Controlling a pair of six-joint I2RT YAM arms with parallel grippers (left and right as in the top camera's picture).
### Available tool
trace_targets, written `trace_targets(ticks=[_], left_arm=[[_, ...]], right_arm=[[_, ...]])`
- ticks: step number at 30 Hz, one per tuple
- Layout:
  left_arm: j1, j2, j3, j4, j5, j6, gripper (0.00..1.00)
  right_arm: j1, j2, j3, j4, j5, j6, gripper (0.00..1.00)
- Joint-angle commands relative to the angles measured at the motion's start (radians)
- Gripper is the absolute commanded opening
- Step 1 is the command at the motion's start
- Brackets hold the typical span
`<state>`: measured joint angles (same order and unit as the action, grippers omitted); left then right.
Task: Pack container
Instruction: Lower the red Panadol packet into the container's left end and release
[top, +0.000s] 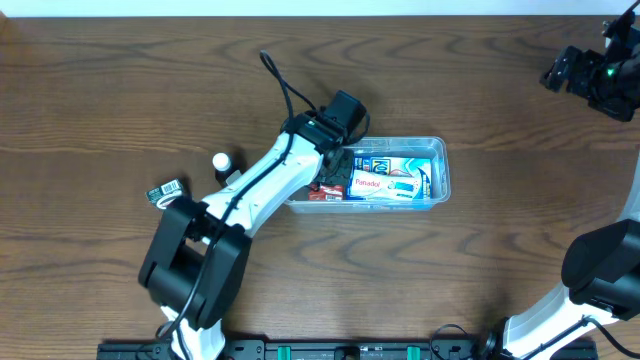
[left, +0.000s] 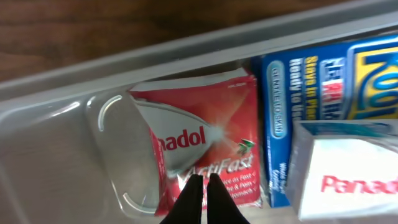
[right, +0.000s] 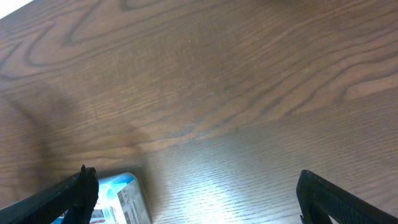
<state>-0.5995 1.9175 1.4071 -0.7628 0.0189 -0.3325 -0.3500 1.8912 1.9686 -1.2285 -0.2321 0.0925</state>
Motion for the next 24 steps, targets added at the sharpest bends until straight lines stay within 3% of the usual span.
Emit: trace_targets(ticks=[1,24], left_arm=[[0.0,0.029,0.003,-0.008,-0.012,0.008,0.06],[0.0,0.103,0.016,-0.011,-0.005,-0.002,0.06]], right_arm=[[-0.005,-0.024,0.013,0.002,-0.004,0.007,0.99],[-0.005,-0.024,0.014,0.003,-0.004,0.007,0.99]])
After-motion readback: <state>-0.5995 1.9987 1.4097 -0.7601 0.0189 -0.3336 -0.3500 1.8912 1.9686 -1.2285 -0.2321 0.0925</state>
